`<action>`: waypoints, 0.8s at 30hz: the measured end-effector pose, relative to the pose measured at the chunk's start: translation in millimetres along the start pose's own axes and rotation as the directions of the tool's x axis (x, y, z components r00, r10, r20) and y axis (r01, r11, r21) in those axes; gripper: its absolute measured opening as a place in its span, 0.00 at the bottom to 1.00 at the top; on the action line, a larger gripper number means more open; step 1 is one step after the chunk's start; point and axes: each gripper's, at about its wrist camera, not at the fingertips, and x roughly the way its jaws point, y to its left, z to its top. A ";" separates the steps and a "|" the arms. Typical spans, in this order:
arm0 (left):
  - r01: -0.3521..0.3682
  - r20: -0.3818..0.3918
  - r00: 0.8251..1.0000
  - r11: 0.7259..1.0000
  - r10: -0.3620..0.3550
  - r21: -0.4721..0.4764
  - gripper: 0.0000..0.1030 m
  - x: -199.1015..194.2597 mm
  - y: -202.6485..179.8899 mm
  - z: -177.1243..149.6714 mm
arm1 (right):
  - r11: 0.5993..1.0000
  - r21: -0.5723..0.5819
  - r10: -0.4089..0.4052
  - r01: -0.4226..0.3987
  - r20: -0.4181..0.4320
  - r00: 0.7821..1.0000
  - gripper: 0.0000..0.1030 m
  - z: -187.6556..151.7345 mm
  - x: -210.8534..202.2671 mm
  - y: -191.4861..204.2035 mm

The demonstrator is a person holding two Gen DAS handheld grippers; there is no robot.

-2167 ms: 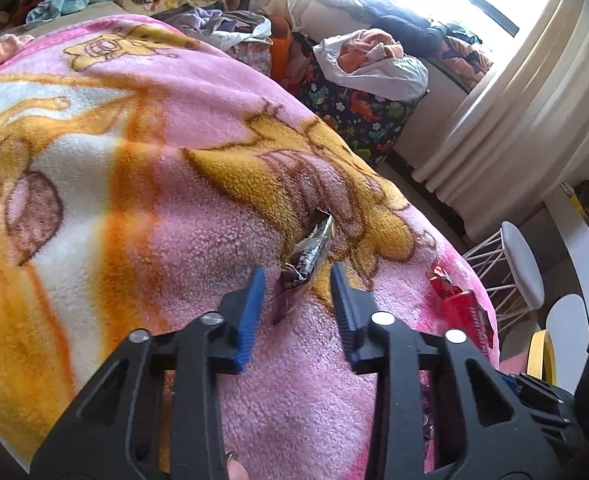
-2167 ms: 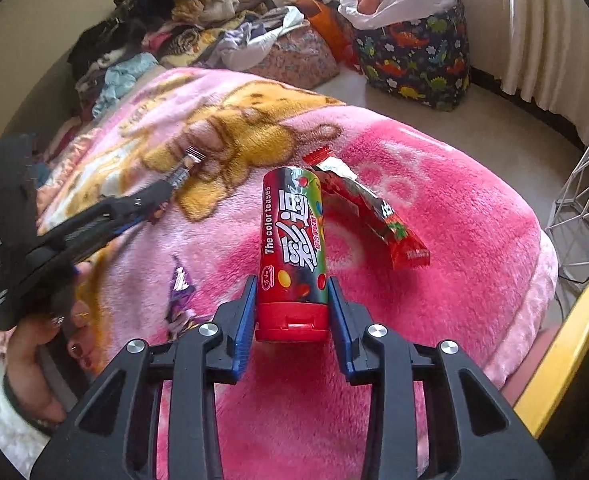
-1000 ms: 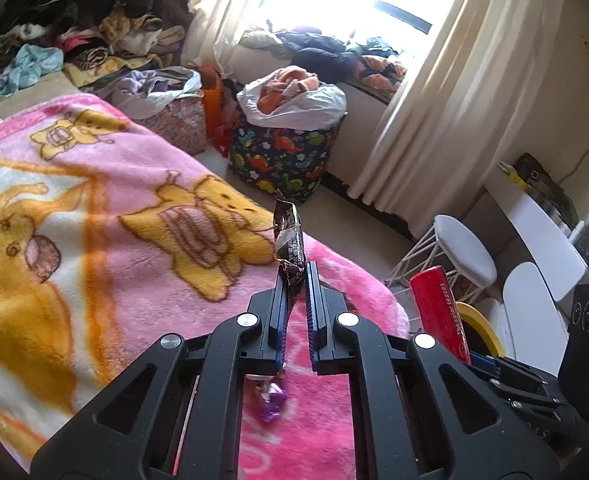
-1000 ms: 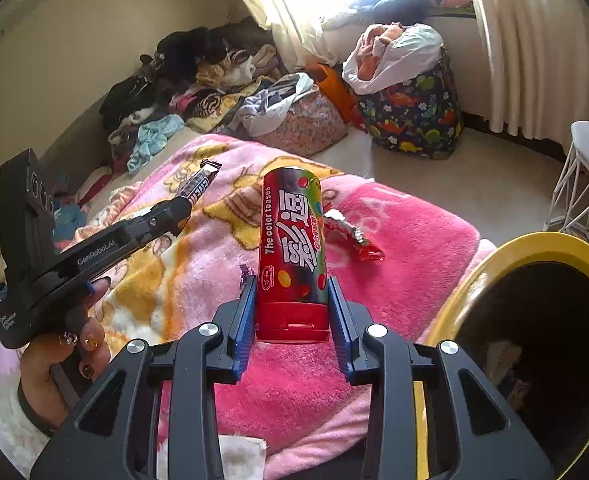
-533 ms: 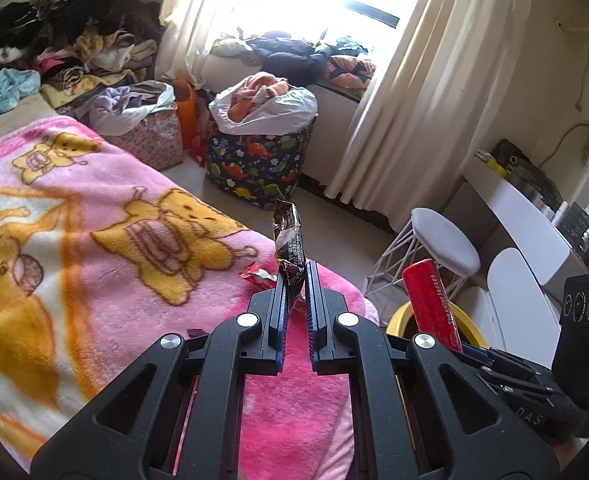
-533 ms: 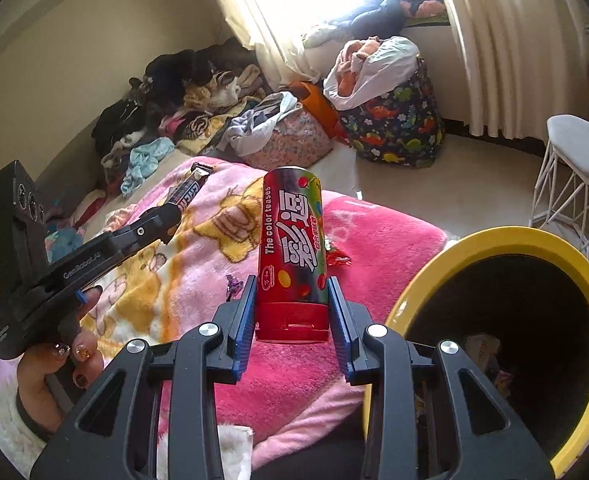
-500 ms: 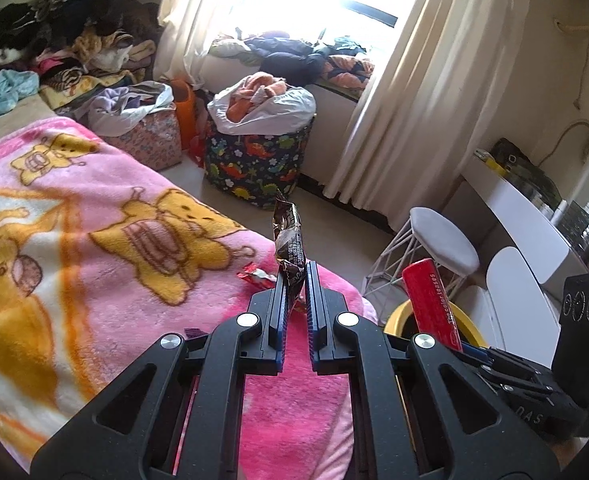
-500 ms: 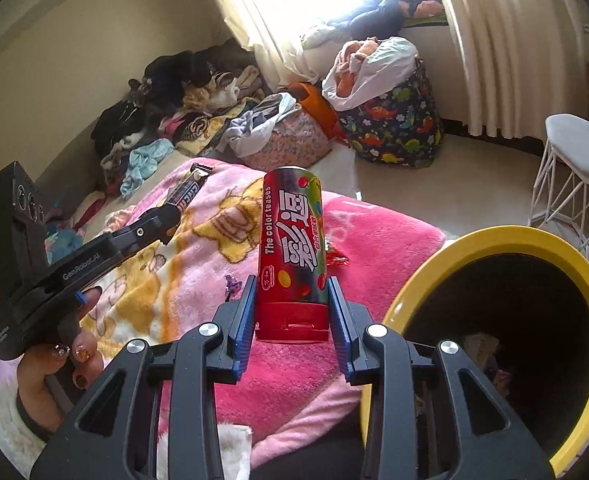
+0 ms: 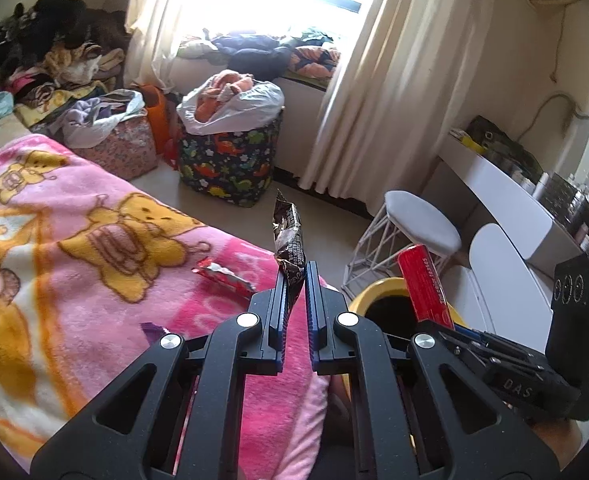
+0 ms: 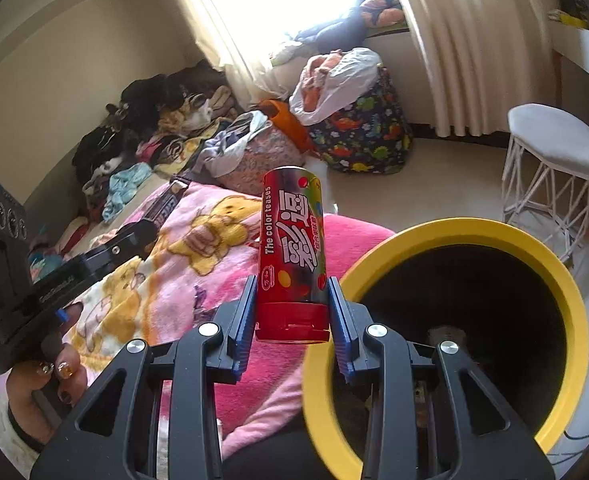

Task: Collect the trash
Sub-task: 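Carry the silver wrapper and red candy tube over the yellow bin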

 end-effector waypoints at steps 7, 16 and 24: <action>0.022 -0.015 1.000 0.999 -0.022 0.041 0.04 5.0 -19.7 -3.4 | 0.999 0.044 -0.031 0.030 0.028 0.999 0.31 -1.1 -11.8 -22.0; 0.052 -0.036 0.998 0.994 -0.048 0.091 0.04 10.9 -45.6 -9.7 | 0.995 0.090 -0.055 0.051 0.045 0.997 0.31 -6.3 -23.7 -44.6; 0.076 -0.057 0.996 0.989 -0.069 0.124 0.04 15.9 -65.5 -16.9 | 0.990 0.127 -0.071 0.064 0.055 0.996 0.31 -9.4 -32.1 -61.5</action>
